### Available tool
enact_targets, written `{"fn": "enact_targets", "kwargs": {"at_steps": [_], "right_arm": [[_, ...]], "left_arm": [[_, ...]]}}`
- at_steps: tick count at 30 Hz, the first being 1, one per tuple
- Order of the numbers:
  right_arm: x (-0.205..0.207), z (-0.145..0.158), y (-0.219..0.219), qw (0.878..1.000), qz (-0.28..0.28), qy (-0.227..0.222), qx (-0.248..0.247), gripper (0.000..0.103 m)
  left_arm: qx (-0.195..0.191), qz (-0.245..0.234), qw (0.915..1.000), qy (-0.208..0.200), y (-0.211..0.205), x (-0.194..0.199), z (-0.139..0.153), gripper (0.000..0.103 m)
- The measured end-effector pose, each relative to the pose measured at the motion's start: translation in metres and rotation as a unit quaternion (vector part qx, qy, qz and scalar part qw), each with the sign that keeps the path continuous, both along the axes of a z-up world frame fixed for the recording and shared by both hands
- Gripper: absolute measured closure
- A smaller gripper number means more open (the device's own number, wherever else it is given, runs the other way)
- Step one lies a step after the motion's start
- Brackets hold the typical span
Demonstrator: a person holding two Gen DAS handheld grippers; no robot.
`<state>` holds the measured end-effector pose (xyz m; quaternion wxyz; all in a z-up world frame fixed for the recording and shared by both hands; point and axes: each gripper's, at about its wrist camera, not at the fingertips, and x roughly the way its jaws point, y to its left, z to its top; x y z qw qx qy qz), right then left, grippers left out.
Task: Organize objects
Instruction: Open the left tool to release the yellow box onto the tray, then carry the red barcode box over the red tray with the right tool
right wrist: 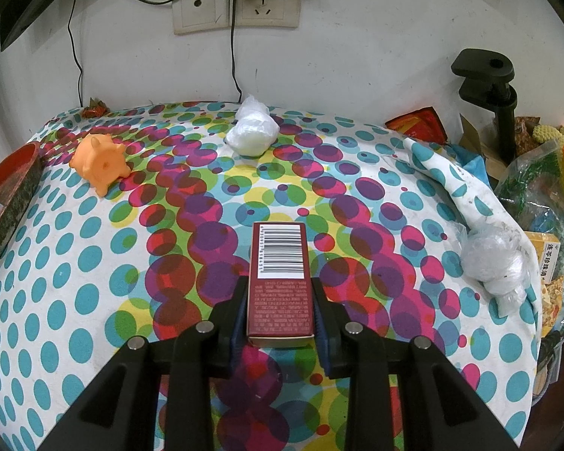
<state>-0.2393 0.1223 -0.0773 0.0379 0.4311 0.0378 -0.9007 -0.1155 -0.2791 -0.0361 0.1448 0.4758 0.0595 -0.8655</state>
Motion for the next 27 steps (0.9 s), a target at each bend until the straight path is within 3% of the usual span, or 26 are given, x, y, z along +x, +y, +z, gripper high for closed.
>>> {"fn": "enact_targets", "kwargs": {"at_steps": [4, 10, 21, 27], "right_arm": [[0.000, 0.000, 0.001, 1.000, 0.000, 0.000, 0.001, 0.073], [0.000, 0.000, -0.002, 1.000, -0.001, 0.000, 0.002, 0.072], [0.000, -0.001, -0.005, 1.000, -0.001, 0.002, 0.007, 0.072], [0.001, -0.001, -0.005, 1.000, -0.002, 0.004, 0.019, 0.072]], "left_arm": [[-0.016, -0.010, 0.9998, 0.005, 0.007, 0.006, 0.007, 0.045], [-0.020, -0.007, 0.9994, 0.026, 0.009, 0.019, 0.023, 0.036], [0.009, -0.013, 0.9987, 0.048, 0.009, 0.060, 0.035, 0.017], [-0.012, 0.009, 0.9974, 0.071, -0.002, 0.089, 0.040, 0.010]]}}
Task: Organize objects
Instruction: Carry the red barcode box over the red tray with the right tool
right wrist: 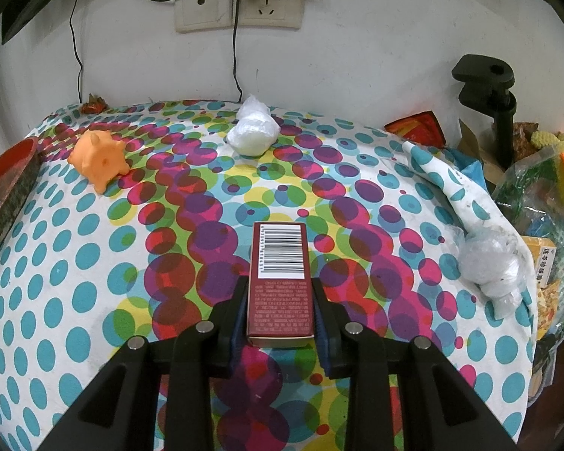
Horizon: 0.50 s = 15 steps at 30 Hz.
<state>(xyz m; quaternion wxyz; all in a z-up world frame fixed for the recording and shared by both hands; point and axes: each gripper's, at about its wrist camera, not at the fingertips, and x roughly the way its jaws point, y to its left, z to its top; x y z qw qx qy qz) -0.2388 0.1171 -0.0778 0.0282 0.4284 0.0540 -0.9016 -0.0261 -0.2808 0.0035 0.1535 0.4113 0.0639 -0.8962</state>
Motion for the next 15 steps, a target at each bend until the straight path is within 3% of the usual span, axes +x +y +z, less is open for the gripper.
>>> {"fn": "enact_targets", "kwargs": {"at_steps": [4, 10, 15], "right_arm": [[0.001, 0.000, -0.003, 1.000, -0.007, 0.000, 0.007, 0.073], [0.003, 0.001, 0.003, 0.999, -0.028, -0.014, -0.019, 0.073], [0.010, 0.003, -0.001, 1.000, -0.024, -0.013, 0.001, 0.073]], "left_arm": [[-0.021, 0.021, 0.9995, 0.010, -0.007, 0.016, -0.004, 0.006], [-0.028, 0.046, 0.9984, 0.017, -0.019, 0.042, -0.022, 0.005], [-0.026, 0.062, 0.9975, 0.024, -0.028, 0.055, -0.031, 0.005]]}}
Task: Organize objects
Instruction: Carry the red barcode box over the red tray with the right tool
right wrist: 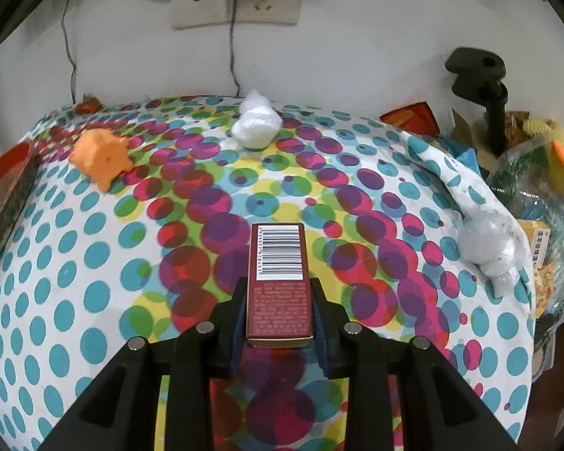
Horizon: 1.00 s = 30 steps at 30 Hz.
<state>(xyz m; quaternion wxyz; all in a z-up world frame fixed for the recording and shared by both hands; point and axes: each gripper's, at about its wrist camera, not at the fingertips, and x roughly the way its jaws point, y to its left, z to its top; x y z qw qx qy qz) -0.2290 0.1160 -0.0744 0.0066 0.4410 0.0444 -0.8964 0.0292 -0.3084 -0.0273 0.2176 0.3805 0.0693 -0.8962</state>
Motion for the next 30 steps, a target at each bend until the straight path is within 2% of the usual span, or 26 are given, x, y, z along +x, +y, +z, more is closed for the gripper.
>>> {"fn": "enact_targets", "kwargs": {"at_steps": [8, 12, 15, 21, 30], "right_arm": [[0.015, 0.016, -0.026, 0.999, 0.032, 0.010, -0.003, 0.073], [0.024, 0.023, -0.052, 0.998, 0.061, 0.010, -0.011, 0.073], [0.032, 0.027, -0.075, 0.996, 0.087, 0.014, -0.014, 0.073], [0.048, 0.033, -0.120, 0.990, 0.138, 0.017, -0.020, 0.073], [0.068, 0.046, -0.174, 0.979, 0.200, 0.024, -0.033, 0.073]], "left_arm": [[0.005, -0.011, 0.9999, 0.006, -0.004, 0.011, -0.008, 0.004], [0.037, -0.002, 0.9993, 0.003, -0.015, 0.011, -0.017, 0.003], [0.034, 0.019, 0.9993, -0.001, -0.020, 0.012, -0.019, 0.003], [0.061, 0.028, 0.9976, 0.019, -0.029, 0.018, -0.016, 0.002], [0.052, 0.024, 0.9983, 0.015, -0.026, 0.016, -0.016, 0.002]]}}
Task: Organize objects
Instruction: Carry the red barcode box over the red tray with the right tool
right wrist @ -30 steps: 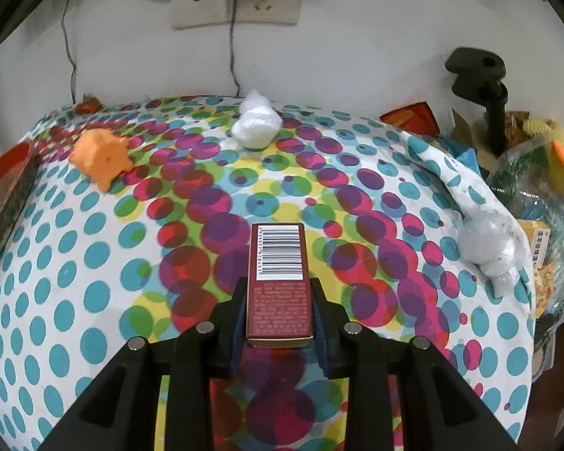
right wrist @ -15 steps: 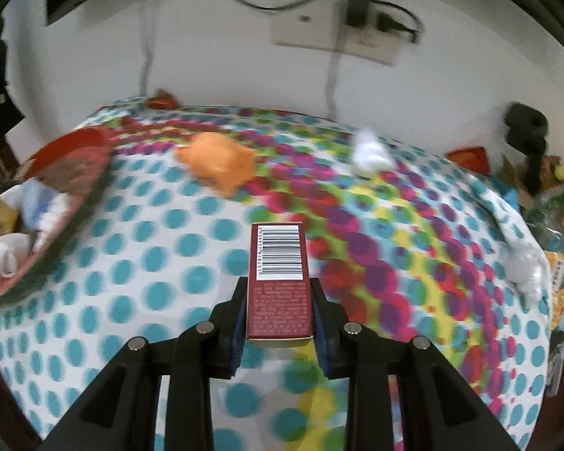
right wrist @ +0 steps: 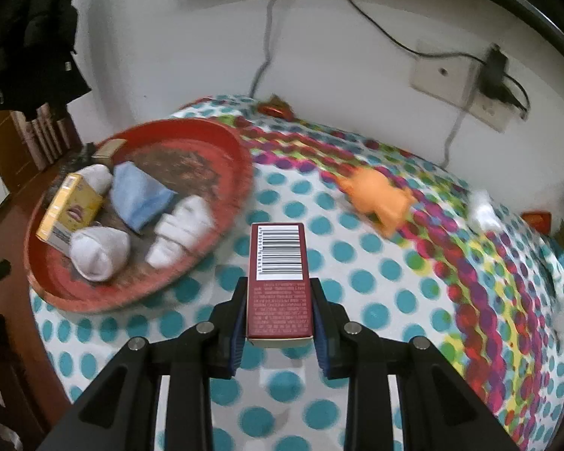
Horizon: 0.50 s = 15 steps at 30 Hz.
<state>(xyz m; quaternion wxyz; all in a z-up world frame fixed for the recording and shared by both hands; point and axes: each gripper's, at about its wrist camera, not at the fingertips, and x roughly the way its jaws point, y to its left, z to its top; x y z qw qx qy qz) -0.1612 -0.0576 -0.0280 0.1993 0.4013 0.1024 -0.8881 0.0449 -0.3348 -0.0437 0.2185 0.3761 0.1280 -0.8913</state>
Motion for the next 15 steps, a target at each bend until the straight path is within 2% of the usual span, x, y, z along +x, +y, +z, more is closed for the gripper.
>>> {"fn": "enact_targets", "kwargs": {"at_steps": [9, 13, 15], "right_arm": [[0.014, 0.021, -0.052, 0.998, 0.058, 0.004, -0.015, 0.073], [0.007, 0.017, -0.075, 0.997, 0.082, -0.005, -0.015, 0.073], [0.019, 0.014, -0.091, 0.996, 0.090, -0.008, -0.010, 0.073]], "left_arm": [[-0.002, 0.003, 1.0000, -0.004, -0.002, -0.001, -0.002, 0.001], [-0.001, 0.000, 1.0000, -0.003, -0.001, -0.001, -0.002, 0.001], [-0.002, 0.000, 1.0000, -0.003, -0.001, -0.001, -0.002, 0.001]]}}
